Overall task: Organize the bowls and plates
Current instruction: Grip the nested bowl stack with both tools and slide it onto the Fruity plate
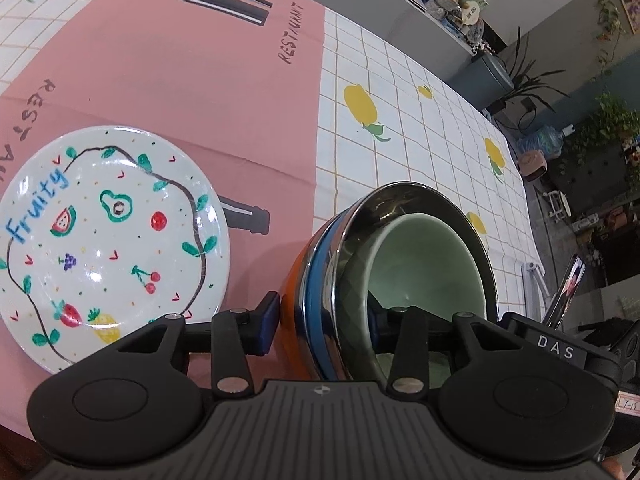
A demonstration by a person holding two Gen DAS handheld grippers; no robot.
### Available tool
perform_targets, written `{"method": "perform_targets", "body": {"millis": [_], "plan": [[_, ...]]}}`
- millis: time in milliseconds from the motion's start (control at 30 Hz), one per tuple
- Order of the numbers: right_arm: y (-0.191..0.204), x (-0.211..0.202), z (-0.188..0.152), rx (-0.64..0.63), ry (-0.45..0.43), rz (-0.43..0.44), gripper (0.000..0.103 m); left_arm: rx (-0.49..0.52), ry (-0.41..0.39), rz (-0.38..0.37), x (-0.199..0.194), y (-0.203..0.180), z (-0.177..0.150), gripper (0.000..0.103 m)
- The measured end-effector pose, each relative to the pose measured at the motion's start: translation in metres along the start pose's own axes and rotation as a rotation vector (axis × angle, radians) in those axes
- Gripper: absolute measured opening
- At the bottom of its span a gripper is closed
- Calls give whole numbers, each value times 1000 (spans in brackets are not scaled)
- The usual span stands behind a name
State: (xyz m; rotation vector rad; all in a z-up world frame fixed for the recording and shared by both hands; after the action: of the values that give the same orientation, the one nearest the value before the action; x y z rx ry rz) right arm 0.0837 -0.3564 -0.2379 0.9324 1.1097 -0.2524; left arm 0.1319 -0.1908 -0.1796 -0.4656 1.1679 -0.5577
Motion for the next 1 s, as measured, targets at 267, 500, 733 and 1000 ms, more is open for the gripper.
{"method": "perform_targets", "body": {"millis": [267,500,733,1000], "plan": [[2,-3,-9,-17,12,-29,45,32,7,19,-7,0,-2,46],[18,-14,-15,-45,-8,-20,45,44,-22,3,-30,0,2,46],[53,-28,-24,-107,-22,13,45,38,-78,13,-68,6,15,46],[104,-25,-43,-208,-2,42,45,-30,-147,30,-108,35,27,46]]}}
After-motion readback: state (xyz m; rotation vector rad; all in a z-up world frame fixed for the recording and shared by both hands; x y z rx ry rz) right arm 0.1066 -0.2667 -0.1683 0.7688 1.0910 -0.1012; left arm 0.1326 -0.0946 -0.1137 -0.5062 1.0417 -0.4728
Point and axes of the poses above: each gripper's, at about its wrist camera, not at the fingertips, and x roughly the way its jaws point, y to its left, z to its top, the point moved 9 cm from there along x, roughly the way its jaws point, and after that the axes turned 9 degrees about -z, right-handed, at the moved point
